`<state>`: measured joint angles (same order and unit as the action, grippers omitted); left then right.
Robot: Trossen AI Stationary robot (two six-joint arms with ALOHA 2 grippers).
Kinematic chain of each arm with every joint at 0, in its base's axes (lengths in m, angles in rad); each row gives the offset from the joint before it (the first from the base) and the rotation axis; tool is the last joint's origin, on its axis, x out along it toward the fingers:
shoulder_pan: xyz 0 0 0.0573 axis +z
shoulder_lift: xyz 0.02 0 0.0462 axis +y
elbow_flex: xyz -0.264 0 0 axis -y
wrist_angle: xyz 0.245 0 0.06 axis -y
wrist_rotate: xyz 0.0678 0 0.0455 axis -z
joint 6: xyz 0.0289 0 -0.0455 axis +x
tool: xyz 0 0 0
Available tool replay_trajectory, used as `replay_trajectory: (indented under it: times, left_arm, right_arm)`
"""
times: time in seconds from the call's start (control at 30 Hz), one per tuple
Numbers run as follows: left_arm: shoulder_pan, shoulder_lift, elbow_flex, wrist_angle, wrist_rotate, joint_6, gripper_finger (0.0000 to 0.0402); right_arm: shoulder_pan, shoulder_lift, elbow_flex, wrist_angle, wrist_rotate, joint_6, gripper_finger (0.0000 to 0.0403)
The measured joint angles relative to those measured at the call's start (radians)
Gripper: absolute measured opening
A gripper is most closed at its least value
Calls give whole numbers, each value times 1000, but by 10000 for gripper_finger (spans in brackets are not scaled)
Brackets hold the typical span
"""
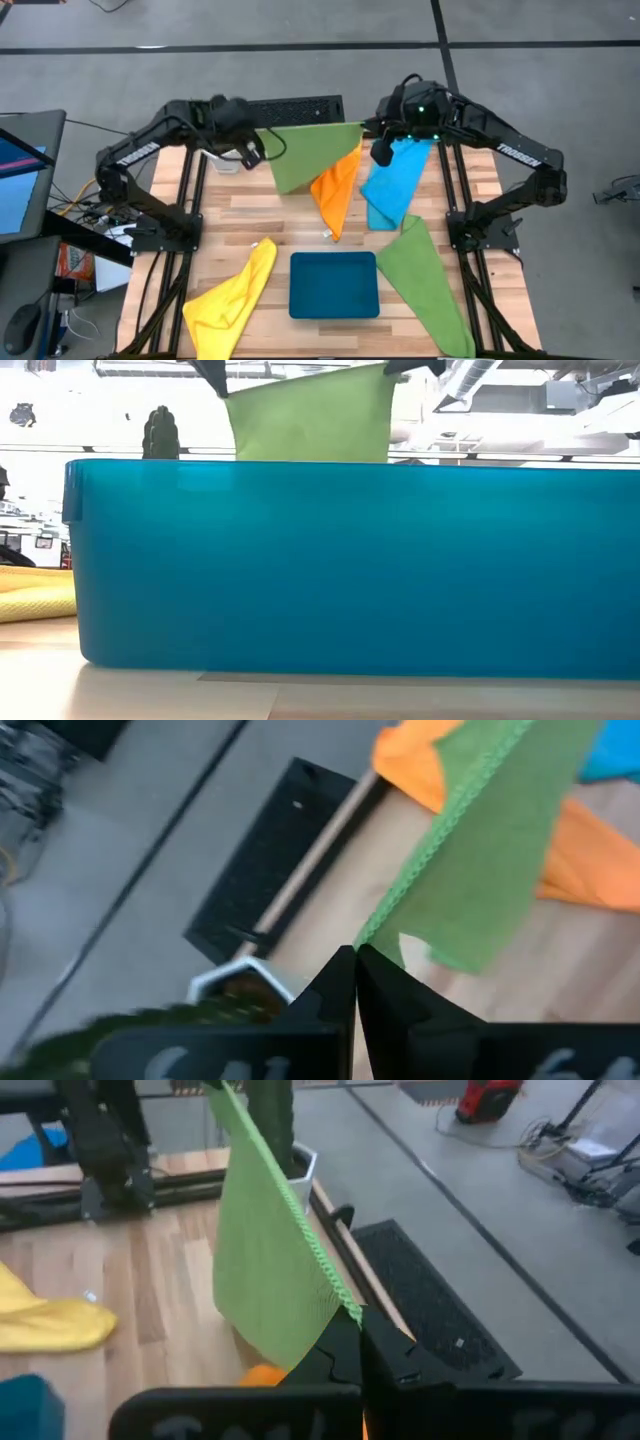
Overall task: Fold microfiber towels
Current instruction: Fold the top green microfiber towel
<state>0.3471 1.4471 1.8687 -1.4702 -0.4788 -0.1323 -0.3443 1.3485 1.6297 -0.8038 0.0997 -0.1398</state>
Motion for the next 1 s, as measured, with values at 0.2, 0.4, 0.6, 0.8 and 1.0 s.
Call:
replay_trajectory:
  times: [0.2,0.4,0.6,0.8,1.0]
  left_arm:
    - [160,-2,21,72,-8,197,1]
    - [330,22,20,191,32,322,1]
    - [421,25,5,198,465,310,1]
    - [396,25,-144,359,656,393,53]
    - [370,27,-394,721,778,371,145]
  right_arm:
    - [-41,32,4,-1,169,-69,9]
    - [-138,121,4,93,165,-158,10]
    - [-148,142,54,51,141,-158,9]
    - [-102,133,54,-3,132,-117,11]
    - [-50,135,53,-80,133,-71,12]
